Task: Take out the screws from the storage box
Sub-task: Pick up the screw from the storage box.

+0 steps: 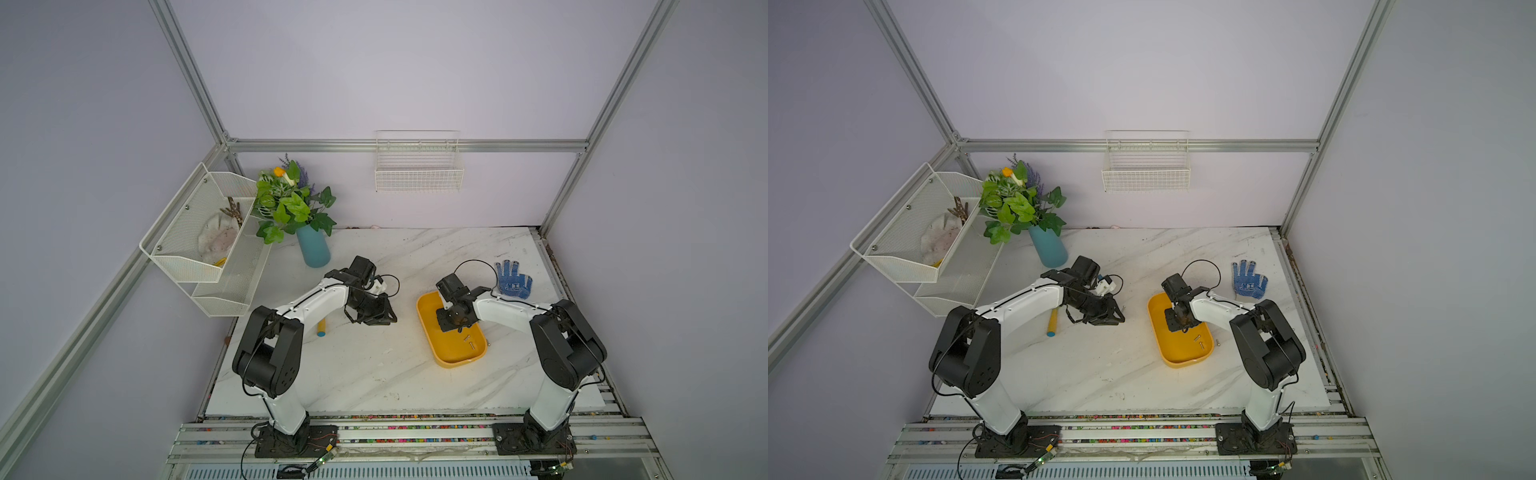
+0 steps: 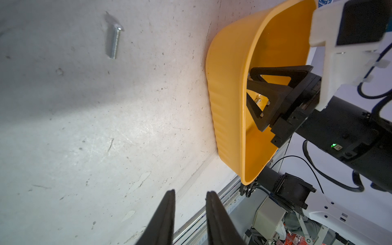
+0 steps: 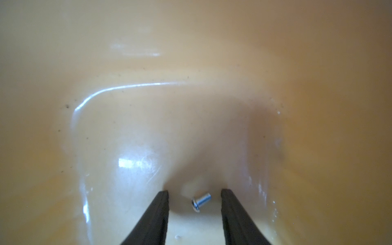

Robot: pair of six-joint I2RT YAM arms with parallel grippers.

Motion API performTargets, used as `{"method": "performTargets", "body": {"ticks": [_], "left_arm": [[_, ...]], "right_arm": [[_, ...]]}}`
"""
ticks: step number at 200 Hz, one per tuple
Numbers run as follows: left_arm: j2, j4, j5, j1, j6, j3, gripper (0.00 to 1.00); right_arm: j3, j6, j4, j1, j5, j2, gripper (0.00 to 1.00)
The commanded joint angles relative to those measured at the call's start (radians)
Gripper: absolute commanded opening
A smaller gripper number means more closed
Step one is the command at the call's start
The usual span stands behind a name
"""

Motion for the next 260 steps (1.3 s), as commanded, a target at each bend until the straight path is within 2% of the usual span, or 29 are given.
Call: {"method": "performTargets", "body": {"ticks": [1, 9, 60, 88, 260], "left_arm": [[-0.007, -0.034, 0.009, 0.002, 0.019, 0.045, 0.30], [-0.007, -0.035, 0.010, 0.002, 0.019, 0.045, 0.30], [-0.005, -0.036, 0.010, 0.002, 0.019, 0.048, 0.30], [-0.007, -0.036, 0.009, 0.001, 0.018, 0.045, 0.30], [-0.011, -0.029, 0.007, 0.002, 0.013, 0.034, 0.30]], "right_arm": [[-0.043, -0.015, -0.050, -0.009, 0.000, 0.028, 0.44], [-0.046, -0.018, -0.045, -0.009, -0.006, 0.029, 0.41], [-0.050, -0.026, -0.045, -0.009, 0.002, 0.030, 0.40], [-0.048, -0.031, -0.044, -0.009, -0.003, 0.040, 0.35], [-0.058, -0.019, -0.034, -0.010, -0.001, 0.033, 0.28]]}}
